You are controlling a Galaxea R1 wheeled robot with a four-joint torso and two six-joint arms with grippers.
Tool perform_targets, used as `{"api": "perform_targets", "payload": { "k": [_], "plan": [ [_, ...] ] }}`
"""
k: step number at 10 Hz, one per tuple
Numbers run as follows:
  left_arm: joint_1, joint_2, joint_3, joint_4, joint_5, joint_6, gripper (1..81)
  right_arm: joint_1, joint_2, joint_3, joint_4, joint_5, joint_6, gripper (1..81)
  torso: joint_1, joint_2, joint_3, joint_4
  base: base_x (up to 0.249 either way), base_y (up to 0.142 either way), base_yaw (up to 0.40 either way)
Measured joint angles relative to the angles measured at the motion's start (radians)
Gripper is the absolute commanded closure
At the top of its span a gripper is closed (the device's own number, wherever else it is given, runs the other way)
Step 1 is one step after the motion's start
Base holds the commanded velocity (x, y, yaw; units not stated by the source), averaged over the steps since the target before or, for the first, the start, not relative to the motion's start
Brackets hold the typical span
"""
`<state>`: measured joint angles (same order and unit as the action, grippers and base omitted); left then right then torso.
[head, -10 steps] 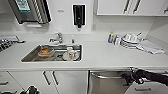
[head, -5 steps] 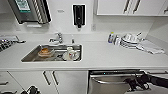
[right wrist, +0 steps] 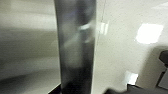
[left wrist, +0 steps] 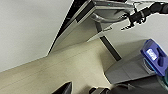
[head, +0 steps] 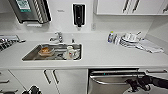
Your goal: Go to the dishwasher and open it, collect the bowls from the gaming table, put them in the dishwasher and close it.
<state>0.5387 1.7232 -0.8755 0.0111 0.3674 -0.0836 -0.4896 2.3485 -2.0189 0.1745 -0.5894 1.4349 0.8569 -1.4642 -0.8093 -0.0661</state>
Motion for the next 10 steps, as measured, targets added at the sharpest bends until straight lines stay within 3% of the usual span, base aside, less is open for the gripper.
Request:
{"api": "perform_targets", "payload": {
  "k": [2, 6, 8, 10],
  "plan": [
    [-0.001, -0.004, -0.002, 0.000, 0.000, 0.000, 1.0, -0.017, -0.005, 0.002, -0.001, -0.048, -0.007, 1.0, 0.000, 0.000, 0.000, 0.000, -0.087, 0.000, 0.000],
    [-0.001, -0.002, -0.002, 0.000, 0.001, 0.000, 1.0, -0.062, -0.006, 0.004, -0.011, -0.066, -0.007, 1.0, 0.000, 0.000, 0.000, 0.000, -0.087, 0.000, 0.000],
    [0.000, -0.002, -0.002, 0.000, 0.000, 0.000, 1.0, -0.098, -0.023, 0.017, 0.023, 0.029, -0.006, 1.0, 0.000, 0.000, 0.000, 0.000, -0.087, 0.000, 0.000],
    [-0.001, 0.000, -0.002, 0.000, 0.007, 0.000, 1.0, -0.114, -0.021, 0.017, 0.034, 0.062, -0.005, 1.0, 0.000, 0.000, 0.000, 0.000, -0.087, 0.000, 0.000]
  ]
}}
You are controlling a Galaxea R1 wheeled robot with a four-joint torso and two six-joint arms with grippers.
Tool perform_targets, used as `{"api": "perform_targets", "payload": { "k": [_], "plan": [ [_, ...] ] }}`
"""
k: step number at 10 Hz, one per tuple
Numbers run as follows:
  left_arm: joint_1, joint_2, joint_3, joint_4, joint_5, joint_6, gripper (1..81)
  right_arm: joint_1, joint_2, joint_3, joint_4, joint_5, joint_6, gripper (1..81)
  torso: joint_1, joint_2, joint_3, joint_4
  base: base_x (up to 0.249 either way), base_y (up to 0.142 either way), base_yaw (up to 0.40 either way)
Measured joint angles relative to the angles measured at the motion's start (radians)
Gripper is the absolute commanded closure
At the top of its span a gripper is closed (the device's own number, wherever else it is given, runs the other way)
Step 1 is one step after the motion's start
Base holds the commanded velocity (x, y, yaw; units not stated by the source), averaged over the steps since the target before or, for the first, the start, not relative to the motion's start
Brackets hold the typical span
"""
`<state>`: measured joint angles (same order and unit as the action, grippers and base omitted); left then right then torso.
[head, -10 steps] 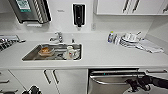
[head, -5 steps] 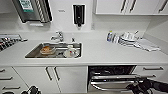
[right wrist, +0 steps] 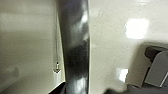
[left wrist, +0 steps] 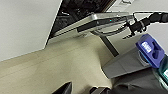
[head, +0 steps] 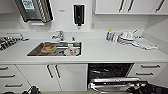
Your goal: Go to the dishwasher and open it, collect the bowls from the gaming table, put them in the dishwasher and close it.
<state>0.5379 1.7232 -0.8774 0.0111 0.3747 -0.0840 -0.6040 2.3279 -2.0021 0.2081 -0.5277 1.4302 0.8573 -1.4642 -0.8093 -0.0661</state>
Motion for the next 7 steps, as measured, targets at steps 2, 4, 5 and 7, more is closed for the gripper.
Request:
{"api": "perform_targets", "payload": {
  "k": [2, 4, 5, 7],
  "plan": [
    [0.000, 0.000, 0.000, 0.000, 0.010, 0.000, 1.0, -0.014, 0.003, 0.000, 0.001, 0.045, 0.000, 1.0, 0.000, 0.000, 0.000, 0.000, -0.087, 0.000, 0.000],
    [0.000, 0.006, 0.000, 0.000, 0.009, 0.000, 1.0, -0.034, 0.012, -0.008, 0.001, 0.077, -0.001, 1.0, 0.000, 0.000, 0.000, 0.000, -0.087, 0.000, 0.000],
    [0.000, 0.010, 0.000, 0.000, 0.011, 0.000, 1.0, -0.051, 0.017, -0.010, 0.003, 0.108, -0.001, 1.0, 0.000, 0.000, 0.000, 0.000, -0.087, 0.000, 0.000],
    [0.000, 0.018, 0.001, 0.000, 0.021, 0.000, 1.0, -0.087, 0.027, -0.014, 0.007, 0.116, -0.004, 1.0, 0.000, 0.000, 0.000, 0.000, -0.087, 0.000, 0.000]
  ]
}}
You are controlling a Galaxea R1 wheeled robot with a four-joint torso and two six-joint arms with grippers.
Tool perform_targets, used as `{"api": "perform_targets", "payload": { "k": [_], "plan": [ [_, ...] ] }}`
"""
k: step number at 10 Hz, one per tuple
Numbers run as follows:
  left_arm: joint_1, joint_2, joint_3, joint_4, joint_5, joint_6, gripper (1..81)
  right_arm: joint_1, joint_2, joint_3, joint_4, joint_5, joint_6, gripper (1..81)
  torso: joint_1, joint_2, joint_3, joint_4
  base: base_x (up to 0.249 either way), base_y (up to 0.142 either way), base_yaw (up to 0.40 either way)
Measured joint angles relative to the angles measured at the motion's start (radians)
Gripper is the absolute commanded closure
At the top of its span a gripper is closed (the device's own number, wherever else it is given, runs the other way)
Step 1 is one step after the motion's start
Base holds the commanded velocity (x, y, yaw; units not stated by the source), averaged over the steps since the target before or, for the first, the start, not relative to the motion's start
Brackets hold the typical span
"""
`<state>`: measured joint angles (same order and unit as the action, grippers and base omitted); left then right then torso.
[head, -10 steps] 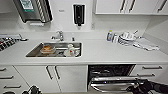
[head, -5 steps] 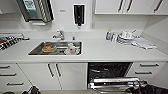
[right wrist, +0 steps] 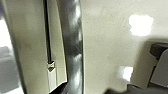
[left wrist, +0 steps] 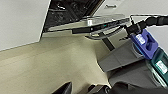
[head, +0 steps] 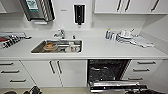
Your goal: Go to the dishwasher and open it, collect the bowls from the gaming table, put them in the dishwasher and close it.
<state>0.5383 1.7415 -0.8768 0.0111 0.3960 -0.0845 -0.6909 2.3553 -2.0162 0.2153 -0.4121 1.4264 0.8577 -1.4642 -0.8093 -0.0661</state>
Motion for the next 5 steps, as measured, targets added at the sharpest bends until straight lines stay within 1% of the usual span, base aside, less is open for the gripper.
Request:
{"api": "perform_targets", "payload": {
  "k": [1, 2, 3, 5],
  "plan": [
    [0.000, -0.001, 0.004, 0.000, 0.001, 0.000, 1.0, -0.041, 0.016, -0.007, -0.001, -0.033, -0.002, 1.0, -0.001, -0.001, 0.000, 0.000, -0.087, 0.000, 0.000],
    [0.003, -0.003, 0.004, 0.000, 0.006, 0.000, 1.0, -0.106, 0.049, -0.034, -0.005, -0.045, -0.003, 1.0, -0.001, -0.001, 0.000, 0.000, -0.087, 0.000, 0.000],
    [0.009, 0.007, 0.004, 0.000, 0.004, 0.001, 1.0, -0.142, 0.081, -0.058, -0.006, -0.043, -0.004, 1.0, 0.000, 0.000, 0.000, 0.000, 0.000, 0.000, 0.000],
    [0.042, 0.016, 0.000, 0.001, 0.017, 0.001, 1.0, -0.144, 0.105, -0.093, -0.005, -0.023, -0.008, 1.0, -0.002, -0.001, 0.000, 0.000, 0.000, 0.000, 0.000]
  ]
}}
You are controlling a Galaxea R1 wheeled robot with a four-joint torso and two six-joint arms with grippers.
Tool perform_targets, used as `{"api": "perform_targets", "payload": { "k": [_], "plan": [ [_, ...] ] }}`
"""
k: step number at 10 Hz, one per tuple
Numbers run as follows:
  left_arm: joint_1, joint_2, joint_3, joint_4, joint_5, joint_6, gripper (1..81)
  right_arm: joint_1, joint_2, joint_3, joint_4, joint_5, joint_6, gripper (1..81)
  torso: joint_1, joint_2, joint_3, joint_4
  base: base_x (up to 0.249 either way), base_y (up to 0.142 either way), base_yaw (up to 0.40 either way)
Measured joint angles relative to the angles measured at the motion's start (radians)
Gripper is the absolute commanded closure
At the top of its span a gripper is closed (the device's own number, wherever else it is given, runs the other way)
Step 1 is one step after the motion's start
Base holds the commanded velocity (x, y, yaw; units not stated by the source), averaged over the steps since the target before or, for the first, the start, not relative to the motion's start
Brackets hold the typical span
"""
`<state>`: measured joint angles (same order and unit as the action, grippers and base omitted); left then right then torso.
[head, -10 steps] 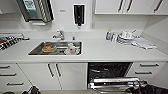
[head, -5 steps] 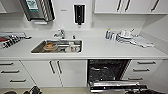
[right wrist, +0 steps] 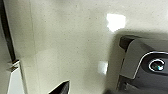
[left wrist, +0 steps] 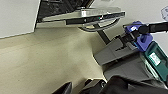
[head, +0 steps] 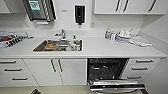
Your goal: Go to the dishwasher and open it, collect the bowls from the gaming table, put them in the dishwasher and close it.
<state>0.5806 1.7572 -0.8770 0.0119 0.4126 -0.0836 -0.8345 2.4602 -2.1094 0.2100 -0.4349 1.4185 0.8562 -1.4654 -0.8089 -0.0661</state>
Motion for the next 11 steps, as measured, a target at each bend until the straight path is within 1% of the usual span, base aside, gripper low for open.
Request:
{"api": "perform_targets", "payload": {
  "k": [1, 2, 3, 4, 5, 6, 7, 8, 9, 11],
  "plan": [
    [0.000, 0.011, -0.004, 0.000, -0.009, 0.000, 1.0, 0.003, -0.006, 0.000, 0.000, 0.003, -0.004, 1.0, 0.000, 0.000, 0.000, 0.000, 0.000, 0.000, 0.000],
    [0.007, 0.018, -0.013, 0.000, -0.011, 0.000, 1.0, 0.004, -0.013, 0.007, -0.001, 0.006, -0.021, 1.0, 0.000, 0.000, 0.000, 0.000, 0.000, 0.000, 0.000],
    [0.023, 0.024, -0.032, 0.000, -0.013, 0.000, 1.0, 0.007, -0.019, 0.019, -0.002, 0.006, -0.068, 1.0, 0.000, 0.000, 0.000, 0.000, 0.000, 0.000, 0.000],
    [0.053, 0.027, -0.070, 0.000, -0.012, -0.001, 1.0, 0.009, -0.024, 0.036, -0.003, 0.005, -0.163, 1.0, 0.000, 0.000, 0.000, 0.000, 0.000, 0.000, 0.000],
    [0.090, 0.029, -0.120, 0.000, -0.013, -0.001, 1.0, 0.009, -0.029, 0.052, -0.005, 0.006, -0.282, 1.0, 0.000, 0.000, 0.000, 0.000, 0.000, 0.000, 0.000],
    [0.141, 0.037, -0.171, 0.000, -0.020, -0.002, 1.0, 0.008, -0.036, 0.066, -0.005, 0.012, -0.420, 1.0, 0.000, 0.000, 0.000, 0.000, 0.000, 0.000, 0.000],
    [0.191, 0.049, -0.207, 0.000, -0.025, -0.003, 1.0, 0.000, -0.045, 0.081, -0.007, 0.022, -0.590, 1.0, 0.000, 0.000, 0.000, 0.000, 0.000, 0.000, 0.000],
    [0.229, 0.061, -0.230, 0.000, -0.036, -0.004, 1.0, -0.014, -0.058, 0.110, -0.010, 0.029, -0.724, 1.0, 0.000, 0.000, 0.000, 0.000, 0.000, 0.000, 0.000],
    [0.253, 0.072, -0.256, -0.001, -0.042, -0.008, 1.0, -0.036, -0.072, 0.155, -0.013, 0.032, -0.816, 1.0, 0.000, 0.000, 0.000, 0.000, 0.000, 0.000, 0.000],
    [0.309, 0.097, -0.312, -0.001, -0.050, -0.018, 1.0, -0.067, -0.111, 0.285, -0.014, 0.042, -0.966, 1.0, -0.003, 0.005, 0.000, 0.000, 0.000, 0.000, 0.000]
  ]
}}
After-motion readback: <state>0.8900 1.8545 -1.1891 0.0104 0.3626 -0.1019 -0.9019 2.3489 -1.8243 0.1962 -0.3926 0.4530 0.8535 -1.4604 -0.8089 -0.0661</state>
